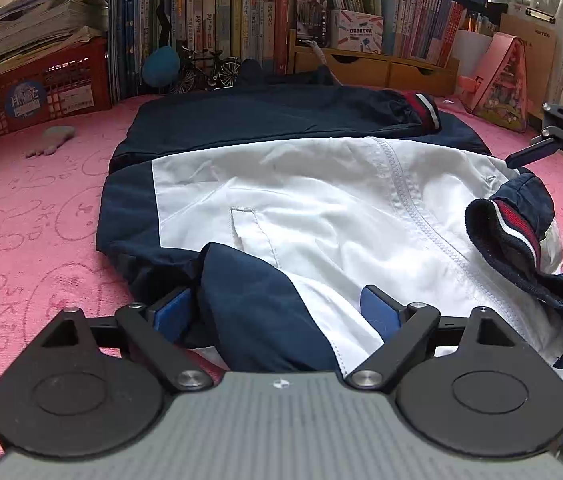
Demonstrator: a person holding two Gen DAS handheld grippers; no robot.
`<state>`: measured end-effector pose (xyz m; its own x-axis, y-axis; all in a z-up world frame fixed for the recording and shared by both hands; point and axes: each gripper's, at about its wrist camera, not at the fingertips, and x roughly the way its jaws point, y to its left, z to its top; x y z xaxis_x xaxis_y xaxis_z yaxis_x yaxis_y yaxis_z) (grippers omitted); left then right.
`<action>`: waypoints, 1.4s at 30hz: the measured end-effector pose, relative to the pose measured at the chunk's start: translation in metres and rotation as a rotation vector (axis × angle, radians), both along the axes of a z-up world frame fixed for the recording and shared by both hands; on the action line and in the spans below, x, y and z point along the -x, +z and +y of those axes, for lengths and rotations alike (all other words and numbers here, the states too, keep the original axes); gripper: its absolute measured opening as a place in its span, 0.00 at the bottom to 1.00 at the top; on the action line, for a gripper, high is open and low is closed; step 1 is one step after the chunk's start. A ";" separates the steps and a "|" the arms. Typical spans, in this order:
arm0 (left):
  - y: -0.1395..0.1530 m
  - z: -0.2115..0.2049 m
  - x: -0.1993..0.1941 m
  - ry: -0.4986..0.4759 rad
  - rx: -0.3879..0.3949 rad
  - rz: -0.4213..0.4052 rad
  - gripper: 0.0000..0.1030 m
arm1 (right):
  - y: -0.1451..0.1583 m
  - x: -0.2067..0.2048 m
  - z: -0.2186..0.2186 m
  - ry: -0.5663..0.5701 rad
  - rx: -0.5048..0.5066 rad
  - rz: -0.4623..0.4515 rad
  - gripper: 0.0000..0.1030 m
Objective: Fold clothes
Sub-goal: 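Grasp the second striped cuff with the right gripper, then carry the striped cuff across the jacket with the right gripper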
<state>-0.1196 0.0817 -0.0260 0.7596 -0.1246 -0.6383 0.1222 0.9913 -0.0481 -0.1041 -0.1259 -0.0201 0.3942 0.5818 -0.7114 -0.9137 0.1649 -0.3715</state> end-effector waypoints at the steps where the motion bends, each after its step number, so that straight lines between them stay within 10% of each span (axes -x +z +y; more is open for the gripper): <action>1: 0.003 0.002 0.001 0.000 0.009 -0.004 0.87 | 0.000 -0.009 0.002 -0.020 -0.014 0.063 1.00; 5: 0.023 0.015 0.010 0.015 0.058 -0.063 0.87 | -0.003 -0.027 -0.003 -0.123 -0.090 0.246 0.92; 9: 0.042 0.028 0.021 0.045 0.086 -0.121 0.87 | 0.003 -0.022 -0.010 -0.181 -0.150 0.294 0.42; 17: 0.062 0.042 0.041 0.113 0.068 -0.213 0.87 | 0.026 -0.036 -0.025 -0.375 -0.340 0.293 0.16; 27: 0.083 0.066 0.052 0.121 0.156 -0.298 0.93 | 0.054 -0.113 -0.078 -0.828 -0.725 0.308 0.16; 34: 0.066 0.055 0.028 0.007 0.102 -0.258 0.93 | 0.013 -0.137 -0.099 -1.024 -0.667 0.375 0.24; 42: 0.040 0.060 -0.047 -0.070 0.185 -0.170 0.96 | 0.020 -0.135 -0.109 -0.886 -0.620 0.266 0.83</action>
<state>-0.0729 0.1414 0.0145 0.8397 -0.2831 -0.4634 0.2116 0.9565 -0.2008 0.0312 -0.2352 -0.0005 0.7242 0.4543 -0.5188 -0.4192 0.8874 0.1919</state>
